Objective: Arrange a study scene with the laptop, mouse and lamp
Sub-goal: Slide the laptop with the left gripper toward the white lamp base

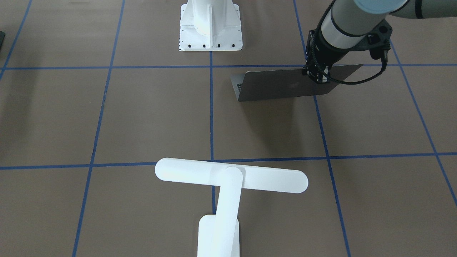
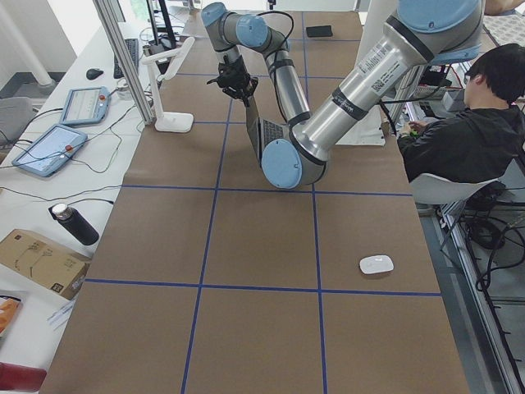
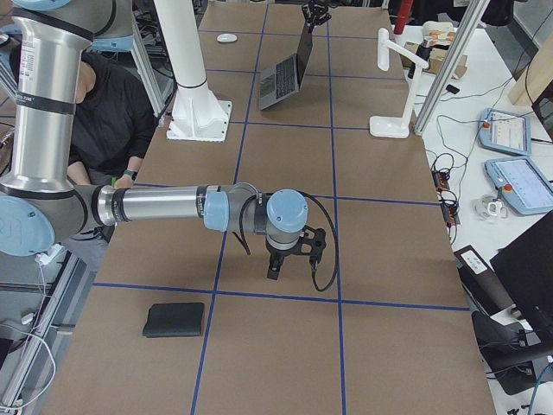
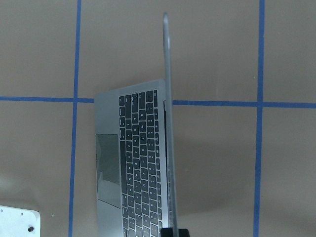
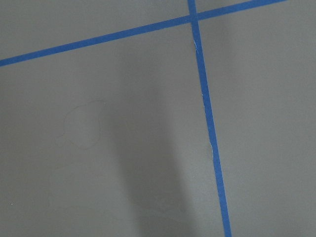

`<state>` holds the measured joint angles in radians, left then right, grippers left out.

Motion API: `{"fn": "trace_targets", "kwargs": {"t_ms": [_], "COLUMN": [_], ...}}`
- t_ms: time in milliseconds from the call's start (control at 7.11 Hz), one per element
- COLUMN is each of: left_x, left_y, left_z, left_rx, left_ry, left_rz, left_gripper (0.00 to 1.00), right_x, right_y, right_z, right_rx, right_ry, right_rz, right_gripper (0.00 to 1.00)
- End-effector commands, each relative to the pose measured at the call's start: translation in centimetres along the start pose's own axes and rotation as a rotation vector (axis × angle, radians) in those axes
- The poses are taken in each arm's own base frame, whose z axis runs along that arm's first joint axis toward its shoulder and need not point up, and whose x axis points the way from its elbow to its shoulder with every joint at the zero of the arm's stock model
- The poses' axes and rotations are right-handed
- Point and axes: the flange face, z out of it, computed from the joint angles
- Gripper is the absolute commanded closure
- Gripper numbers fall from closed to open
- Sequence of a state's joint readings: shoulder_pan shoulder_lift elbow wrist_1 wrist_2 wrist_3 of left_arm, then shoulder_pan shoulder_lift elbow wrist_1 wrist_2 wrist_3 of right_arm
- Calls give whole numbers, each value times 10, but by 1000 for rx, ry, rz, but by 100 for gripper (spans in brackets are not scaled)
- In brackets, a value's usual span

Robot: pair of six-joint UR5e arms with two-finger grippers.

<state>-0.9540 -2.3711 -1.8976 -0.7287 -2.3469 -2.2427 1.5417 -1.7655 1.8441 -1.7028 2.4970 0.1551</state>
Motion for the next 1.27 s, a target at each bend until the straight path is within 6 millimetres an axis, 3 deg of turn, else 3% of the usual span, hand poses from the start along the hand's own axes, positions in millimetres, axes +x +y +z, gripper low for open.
{"fn": "trace_targets", "kwargs": {"t_ms": [0, 422, 1125], "left_x": [-9, 2, 59], "left_y": [19, 23, 25], "left_z": [12, 16, 50], "left_rx": [0, 0, -4], "left_ry": [-17, -16, 5], "left_rz": [21, 24, 38], "left_gripper": [100, 100, 100], "right_x": [1, 2, 2], "right_y": [0, 0, 0], "right_z": [1, 1, 1], "right_rx": [-1, -2, -3], "right_ry": [1, 5, 3], "right_rz": [1, 4, 6], "right_gripper": [1, 1, 1]}}
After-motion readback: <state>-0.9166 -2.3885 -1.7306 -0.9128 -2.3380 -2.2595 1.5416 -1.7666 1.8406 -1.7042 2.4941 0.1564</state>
